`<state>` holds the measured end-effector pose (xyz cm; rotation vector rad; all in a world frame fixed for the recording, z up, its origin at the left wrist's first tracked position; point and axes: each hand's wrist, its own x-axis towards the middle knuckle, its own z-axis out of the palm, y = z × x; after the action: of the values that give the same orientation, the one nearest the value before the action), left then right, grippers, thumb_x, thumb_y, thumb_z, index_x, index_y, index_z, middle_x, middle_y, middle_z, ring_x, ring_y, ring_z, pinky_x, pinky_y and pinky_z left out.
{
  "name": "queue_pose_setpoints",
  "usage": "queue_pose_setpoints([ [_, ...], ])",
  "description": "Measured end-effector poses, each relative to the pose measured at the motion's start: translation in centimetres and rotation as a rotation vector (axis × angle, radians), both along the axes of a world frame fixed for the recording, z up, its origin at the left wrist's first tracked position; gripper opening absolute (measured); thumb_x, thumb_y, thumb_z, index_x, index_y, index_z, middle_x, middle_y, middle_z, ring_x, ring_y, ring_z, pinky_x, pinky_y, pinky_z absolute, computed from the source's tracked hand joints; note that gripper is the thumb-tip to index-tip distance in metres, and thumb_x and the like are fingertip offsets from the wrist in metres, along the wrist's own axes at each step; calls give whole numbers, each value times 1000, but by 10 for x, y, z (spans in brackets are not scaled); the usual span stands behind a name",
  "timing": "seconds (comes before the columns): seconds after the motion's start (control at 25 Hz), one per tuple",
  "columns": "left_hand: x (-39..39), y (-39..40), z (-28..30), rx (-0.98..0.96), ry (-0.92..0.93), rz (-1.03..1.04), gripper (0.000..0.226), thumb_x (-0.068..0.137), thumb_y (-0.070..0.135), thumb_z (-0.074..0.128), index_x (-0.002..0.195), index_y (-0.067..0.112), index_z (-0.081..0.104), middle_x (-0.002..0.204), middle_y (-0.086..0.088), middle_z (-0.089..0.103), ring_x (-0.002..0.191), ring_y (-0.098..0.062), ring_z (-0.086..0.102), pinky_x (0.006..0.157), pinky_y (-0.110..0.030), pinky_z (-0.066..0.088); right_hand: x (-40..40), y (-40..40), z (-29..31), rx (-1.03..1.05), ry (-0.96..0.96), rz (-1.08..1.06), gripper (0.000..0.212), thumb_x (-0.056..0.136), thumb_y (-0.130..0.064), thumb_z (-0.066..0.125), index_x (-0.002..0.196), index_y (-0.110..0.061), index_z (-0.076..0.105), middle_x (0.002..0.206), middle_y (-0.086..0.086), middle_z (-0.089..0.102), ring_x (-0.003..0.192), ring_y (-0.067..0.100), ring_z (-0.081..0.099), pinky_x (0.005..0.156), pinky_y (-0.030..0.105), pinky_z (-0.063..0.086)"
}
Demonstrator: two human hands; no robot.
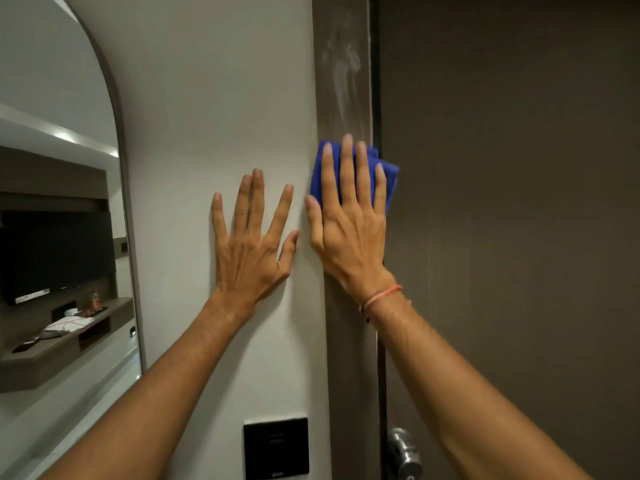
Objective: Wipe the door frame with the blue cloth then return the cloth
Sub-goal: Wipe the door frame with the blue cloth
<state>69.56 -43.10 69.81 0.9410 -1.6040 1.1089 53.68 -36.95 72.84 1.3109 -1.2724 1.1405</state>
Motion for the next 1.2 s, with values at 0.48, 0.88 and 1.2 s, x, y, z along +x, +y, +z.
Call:
queue_pose_setpoints([
  [0.48, -3, -18, 138, -125, 41, 19, 74, 102, 58, 26, 165, 24, 10, 173, -20, 5, 161, -34, 5, 126, -65, 13, -7, -16, 189, -129, 83, 49, 69, 103, -44, 30, 159, -9, 11, 169, 16, 7, 157, 31, 4, 127, 50, 0],
  [0.88, -5, -17, 154, -138, 23, -12, 72, 101, 57, 21, 165, 24, 16, 173, -20, 9, 160, -33, 8, 126, -65, 13, -14, -9, 220, -53, 118, 42, 68, 103, -44, 26, 159, -11, 7, 170, 13, 2, 157, 29, -1, 125, 46, -4],
  [1.2, -5, -12, 131, -75, 19, 5, 72, 103, 57, 23, 165, 23, 10, 173, -22, 7, 160, -35, 6, 127, -64, 11, -11, -12, 164, -75, 88, 63, 67, 101, -44, 31, 159, -12, 17, 168, 15, 12, 156, 31, 8, 127, 50, 4],
])
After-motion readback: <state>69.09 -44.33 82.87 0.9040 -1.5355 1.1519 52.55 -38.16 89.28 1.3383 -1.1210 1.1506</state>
